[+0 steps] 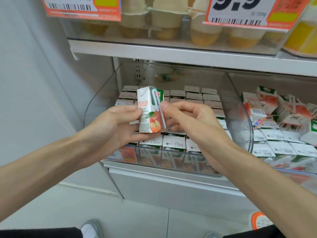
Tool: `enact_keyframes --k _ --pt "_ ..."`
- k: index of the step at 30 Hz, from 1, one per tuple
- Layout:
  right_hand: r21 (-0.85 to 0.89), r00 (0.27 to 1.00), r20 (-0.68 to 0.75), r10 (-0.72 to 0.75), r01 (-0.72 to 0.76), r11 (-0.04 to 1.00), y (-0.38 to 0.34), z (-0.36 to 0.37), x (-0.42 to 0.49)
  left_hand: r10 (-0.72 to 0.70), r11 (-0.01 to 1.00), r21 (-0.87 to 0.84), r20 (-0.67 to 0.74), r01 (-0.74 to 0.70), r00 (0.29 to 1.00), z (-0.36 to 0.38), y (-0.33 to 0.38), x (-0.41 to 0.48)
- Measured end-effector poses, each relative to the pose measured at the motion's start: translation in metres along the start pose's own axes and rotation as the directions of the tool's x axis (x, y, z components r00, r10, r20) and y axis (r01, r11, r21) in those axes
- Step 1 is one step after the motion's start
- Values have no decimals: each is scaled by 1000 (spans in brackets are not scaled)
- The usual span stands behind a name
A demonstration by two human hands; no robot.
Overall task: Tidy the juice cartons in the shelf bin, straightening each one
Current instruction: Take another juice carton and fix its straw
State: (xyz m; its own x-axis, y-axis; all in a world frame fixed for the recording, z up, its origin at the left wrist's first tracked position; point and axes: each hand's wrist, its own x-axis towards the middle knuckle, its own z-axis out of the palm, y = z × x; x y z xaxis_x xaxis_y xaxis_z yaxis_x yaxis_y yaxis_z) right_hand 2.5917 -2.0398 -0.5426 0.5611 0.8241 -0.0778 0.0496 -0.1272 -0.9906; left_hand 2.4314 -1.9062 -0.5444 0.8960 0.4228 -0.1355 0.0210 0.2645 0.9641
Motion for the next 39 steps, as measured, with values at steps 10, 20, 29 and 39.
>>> enact_keyframes --k 10,20,29,39 --pt "12 989 147 -7 5 1000 1 -1 0 70 997 28 -187 -66 980 1 2 -1" --pt "-63 998 19 -57 58 996 6 2 1 117 991 91 -262 -96 958 1 -1 1" --pt "-6 999 28 -38 38 999 7 0 4 131 988 109 -199 -111 971 -3 -2 1" --pt "26 996 69 -52 50 998 4 -2 2 108 982 161 -42 -99 993 -2 -2 0"
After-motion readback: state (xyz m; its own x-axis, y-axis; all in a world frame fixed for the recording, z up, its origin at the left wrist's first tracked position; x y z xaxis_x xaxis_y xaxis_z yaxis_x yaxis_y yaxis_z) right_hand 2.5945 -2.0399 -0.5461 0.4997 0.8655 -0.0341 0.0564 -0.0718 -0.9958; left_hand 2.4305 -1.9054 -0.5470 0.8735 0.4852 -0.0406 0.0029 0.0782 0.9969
